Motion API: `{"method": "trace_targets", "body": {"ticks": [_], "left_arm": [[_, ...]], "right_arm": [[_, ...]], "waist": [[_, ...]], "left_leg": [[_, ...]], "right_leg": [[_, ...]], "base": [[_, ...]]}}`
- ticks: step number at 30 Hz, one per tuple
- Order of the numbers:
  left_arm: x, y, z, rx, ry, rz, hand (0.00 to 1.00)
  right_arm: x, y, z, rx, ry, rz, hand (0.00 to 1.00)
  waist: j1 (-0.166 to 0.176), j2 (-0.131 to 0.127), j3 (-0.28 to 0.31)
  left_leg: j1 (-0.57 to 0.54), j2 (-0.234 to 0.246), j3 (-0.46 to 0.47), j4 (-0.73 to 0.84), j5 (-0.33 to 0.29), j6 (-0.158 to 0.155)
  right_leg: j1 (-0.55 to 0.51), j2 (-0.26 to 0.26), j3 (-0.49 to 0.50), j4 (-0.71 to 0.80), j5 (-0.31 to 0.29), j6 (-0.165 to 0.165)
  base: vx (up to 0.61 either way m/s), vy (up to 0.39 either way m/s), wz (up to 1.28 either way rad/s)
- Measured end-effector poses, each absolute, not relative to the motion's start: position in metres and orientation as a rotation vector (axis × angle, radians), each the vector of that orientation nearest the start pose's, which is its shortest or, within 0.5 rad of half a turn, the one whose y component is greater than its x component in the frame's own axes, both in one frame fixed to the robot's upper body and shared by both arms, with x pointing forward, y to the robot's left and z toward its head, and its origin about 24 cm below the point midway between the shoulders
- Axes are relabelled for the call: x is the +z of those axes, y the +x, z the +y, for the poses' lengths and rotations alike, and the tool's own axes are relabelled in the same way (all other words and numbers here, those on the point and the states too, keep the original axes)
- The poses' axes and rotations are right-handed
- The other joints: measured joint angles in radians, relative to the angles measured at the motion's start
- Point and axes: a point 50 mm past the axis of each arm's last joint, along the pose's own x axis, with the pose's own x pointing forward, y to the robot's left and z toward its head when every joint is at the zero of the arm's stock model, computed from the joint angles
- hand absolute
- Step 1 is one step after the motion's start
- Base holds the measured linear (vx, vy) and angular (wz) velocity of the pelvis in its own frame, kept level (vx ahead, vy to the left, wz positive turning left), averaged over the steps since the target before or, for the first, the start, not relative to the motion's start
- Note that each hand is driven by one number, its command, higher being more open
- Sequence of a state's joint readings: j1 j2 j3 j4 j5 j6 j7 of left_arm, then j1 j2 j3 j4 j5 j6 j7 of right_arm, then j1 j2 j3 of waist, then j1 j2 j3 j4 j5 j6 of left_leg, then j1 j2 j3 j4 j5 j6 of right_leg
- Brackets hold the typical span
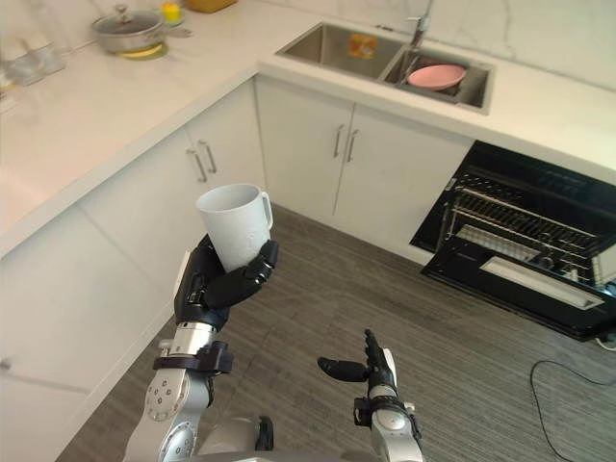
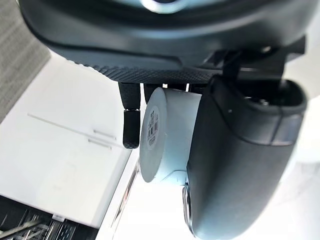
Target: Walk over to the sink, pick up the cup, carry it to the dishwasher, place the cup inside the dishwasher, then close the dishwasher door
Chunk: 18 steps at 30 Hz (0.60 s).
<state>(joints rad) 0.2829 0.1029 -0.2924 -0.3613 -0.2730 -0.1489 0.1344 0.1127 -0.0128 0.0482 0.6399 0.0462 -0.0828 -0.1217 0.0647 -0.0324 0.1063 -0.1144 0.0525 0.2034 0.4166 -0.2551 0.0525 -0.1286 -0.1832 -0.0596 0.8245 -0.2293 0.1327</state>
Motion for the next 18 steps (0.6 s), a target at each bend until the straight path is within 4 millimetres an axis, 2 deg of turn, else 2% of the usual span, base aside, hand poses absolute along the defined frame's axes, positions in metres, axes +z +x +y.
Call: {"method": "trace_targets", "body": {"ticks": [2,4,6,7,8,9,10,11,12,13,15,16,18], "left_arm": [[0.080,0.191,0.112,-0.116,-0.294,-0.188,0.00],[0.086,0.189,0.109,-0.136,-0.307,-0.218,0.00],[0.083,0.189,0.110,-0.139,-0.294,-0.214,0.00],[0.082,0.189,0.111,-0.136,-0.291,-0.209,0.00],[0.080,0.190,0.112,-0.129,-0.289,-0.202,0.00],[0.077,0.191,0.113,-0.119,-0.284,-0.191,0.00],[0.075,0.191,0.114,-0.115,-0.280,-0.183,0.00],[0.071,0.192,0.115,-0.108,-0.275,-0.166,0.00],[0.059,0.193,0.112,-0.093,-0.284,-0.106,0.00],[0.056,0.194,0.112,-0.086,-0.285,-0.093,0.00],[0.054,0.195,0.112,-0.072,-0.299,-0.083,0.00],[0.055,0.195,0.108,-0.068,-0.319,-0.080,0.00],[0.056,0.193,0.108,-0.068,-0.330,-0.084,0.00]], "right_arm": [[-0.107,0.169,-0.147,-0.108,0.013,0.649,1.00],[-0.103,0.173,-0.141,-0.091,0.024,0.628,1.00],[-0.102,0.178,-0.137,-0.065,0.014,0.621,1.00],[-0.102,0.179,-0.136,-0.060,0.011,0.621,1.00],[-0.102,0.182,-0.136,-0.054,0.007,0.619,1.00],[-0.102,0.183,-0.136,-0.049,0.003,0.623,1.00],[-0.103,0.181,-0.137,-0.048,0.000,0.629,1.00],[-0.105,0.178,-0.140,-0.050,-0.009,0.641,1.00],[-0.111,0.171,-0.154,-0.072,-0.045,0.674,1.00],[-0.111,0.170,-0.158,-0.080,-0.056,0.676,1.00],[-0.109,0.171,-0.163,-0.085,-0.067,0.670,1.00],[-0.107,0.168,-0.164,-0.098,-0.064,0.657,1.00],[-0.101,0.167,-0.165,-0.117,-0.050,0.622,1.00]], "waist": [[-0.008,-0.001,-0.002],[-0.010,-0.015,-0.011],[-0.021,-0.016,-0.014],[-0.030,-0.015,-0.015],[-0.043,-0.012,-0.013],[-0.054,-0.009,-0.012],[-0.057,-0.012,-0.013],[-0.063,-0.025,-0.020],[-0.065,0.030,-0.024],[-0.069,0.042,-0.020],[-0.070,0.058,-0.009],[-0.053,0.060,-0.007],[-0.051,0.059,-0.007]], "left_leg": [[0.065,0.005,0.010,-0.032,-0.026,0.000],[0.095,0.011,0.029,-0.038,-0.059,-0.008],[0.161,0.016,0.062,-0.087,-0.078,-0.028],[0.175,0.018,0.066,-0.100,-0.080,-0.034],[0.192,0.029,0.074,-0.117,-0.088,-0.050],[0.216,0.044,0.084,-0.126,-0.101,-0.075],[0.228,0.047,0.085,-0.127,-0.109,-0.089],[0.255,0.046,0.082,-0.126,-0.124,-0.113],[0.294,0.093,0.062,-0.097,-0.137,-0.139],[0.279,0.111,0.042,-0.026,-0.129,-0.154],[0.238,0.149,0.019,0.135,-0.098,-0.182],[0.146,0.195,-0.022,0.391,-0.041,-0.197],[0.077,0.226,-0.019,0.514,-0.055,-0.174]], "right_leg": [[-0.071,-0.004,-0.053,0.079,-0.007,-0.013],[-0.144,-0.004,-0.110,0.068,-0.018,-0.032],[-0.196,0.008,-0.212,-0.067,-0.036,-0.068],[-0.208,0.013,-0.241,-0.115,-0.038,-0.073],[-0.230,0.039,-0.283,-0.217,-0.025,-0.098],[-0.239,0.080,-0.301,-0.342,0.027,-0.123],[-0.234,0.105,-0.301,-0.411,0.077,-0.133],[-0.217,0.124,-0.285,-0.479,0.191,-0.181],[-0.174,0.170,-0.293,-0.465,0.204,-0.238],[-0.146,0.185,-0.295,-0.476,0.174,-0.240],[-0.098,0.217,-0.290,-0.503,0.162,-0.251],[0.002,0.254,-0.261,-0.583,0.158,-0.256],[0.097,0.268,-0.236,-0.653,0.158,-0.256]], "base": [[0.26,0.106,-0.20],[0.29,0.051,-0.30],[0.31,-0.003,-0.41],[0.35,-0.020,-0.27],[0.41,-0.047,-0.22],[0.55,-0.083,-0.20],[0.51,-0.088,-0.13],[0.68,-0.097,-0.12],[0.59,-0.088,-0.12],[0.58,-0.098,-0.17],[0.42,-0.096,-0.24],[0.48,-0.079,-0.32],[0.47,-0.046,-0.33]]}}
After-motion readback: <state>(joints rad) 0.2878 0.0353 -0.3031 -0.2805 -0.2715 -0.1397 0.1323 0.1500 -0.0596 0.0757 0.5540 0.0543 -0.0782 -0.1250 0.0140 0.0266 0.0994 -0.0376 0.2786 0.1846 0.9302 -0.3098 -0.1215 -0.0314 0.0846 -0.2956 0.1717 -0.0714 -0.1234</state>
